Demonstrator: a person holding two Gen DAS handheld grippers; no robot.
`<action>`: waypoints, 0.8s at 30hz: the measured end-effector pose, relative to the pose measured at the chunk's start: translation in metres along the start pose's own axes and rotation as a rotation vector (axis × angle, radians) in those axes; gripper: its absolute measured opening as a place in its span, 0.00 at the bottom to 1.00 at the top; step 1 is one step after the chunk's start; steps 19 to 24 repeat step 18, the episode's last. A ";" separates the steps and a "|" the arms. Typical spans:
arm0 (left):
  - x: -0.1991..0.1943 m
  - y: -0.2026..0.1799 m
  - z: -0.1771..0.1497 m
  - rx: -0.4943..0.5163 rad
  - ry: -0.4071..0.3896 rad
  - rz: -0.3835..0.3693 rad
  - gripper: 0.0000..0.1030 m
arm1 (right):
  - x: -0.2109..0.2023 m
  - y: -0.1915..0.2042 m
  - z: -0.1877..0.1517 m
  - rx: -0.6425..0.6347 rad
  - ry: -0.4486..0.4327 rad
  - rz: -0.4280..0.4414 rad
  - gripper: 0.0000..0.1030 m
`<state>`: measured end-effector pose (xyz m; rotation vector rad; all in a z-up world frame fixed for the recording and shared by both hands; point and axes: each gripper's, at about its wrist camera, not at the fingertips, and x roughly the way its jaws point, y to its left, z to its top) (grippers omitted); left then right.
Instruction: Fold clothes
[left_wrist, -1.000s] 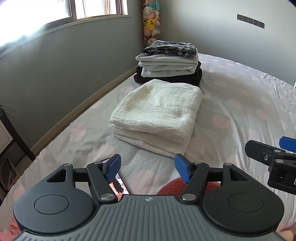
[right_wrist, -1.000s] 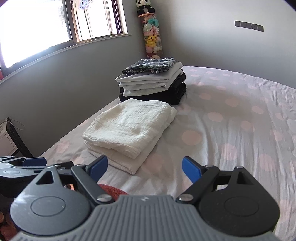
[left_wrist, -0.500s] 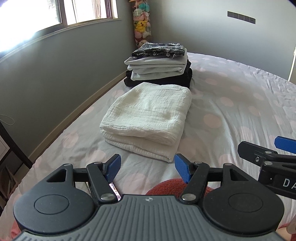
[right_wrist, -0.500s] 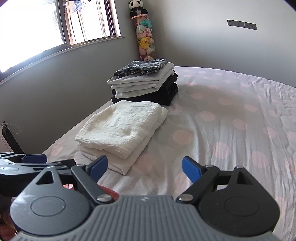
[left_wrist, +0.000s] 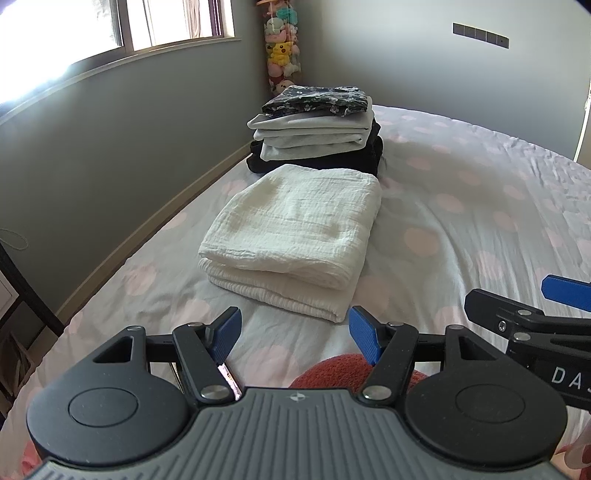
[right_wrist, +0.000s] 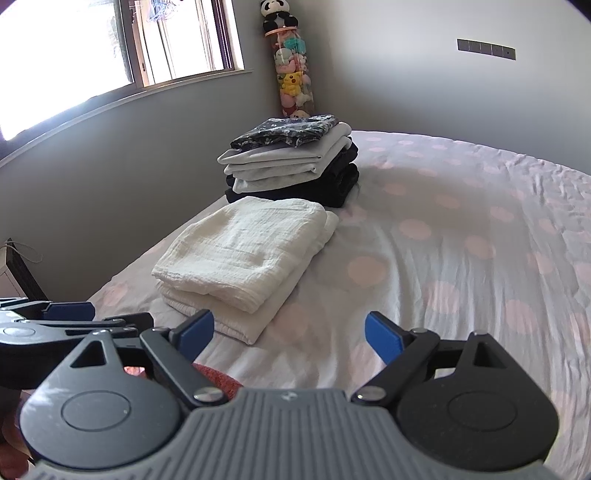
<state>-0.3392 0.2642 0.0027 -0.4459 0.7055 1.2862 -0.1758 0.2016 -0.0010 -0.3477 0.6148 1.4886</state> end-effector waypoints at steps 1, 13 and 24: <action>0.000 0.001 0.000 -0.001 0.001 0.000 0.74 | 0.000 0.001 0.000 -0.002 0.001 0.002 0.88; -0.001 0.002 -0.002 0.000 0.001 -0.004 0.74 | 0.002 0.006 -0.003 -0.013 0.007 0.013 0.89; -0.001 0.003 -0.003 -0.002 0.005 -0.012 0.74 | 0.002 0.006 -0.004 -0.011 0.008 0.015 0.89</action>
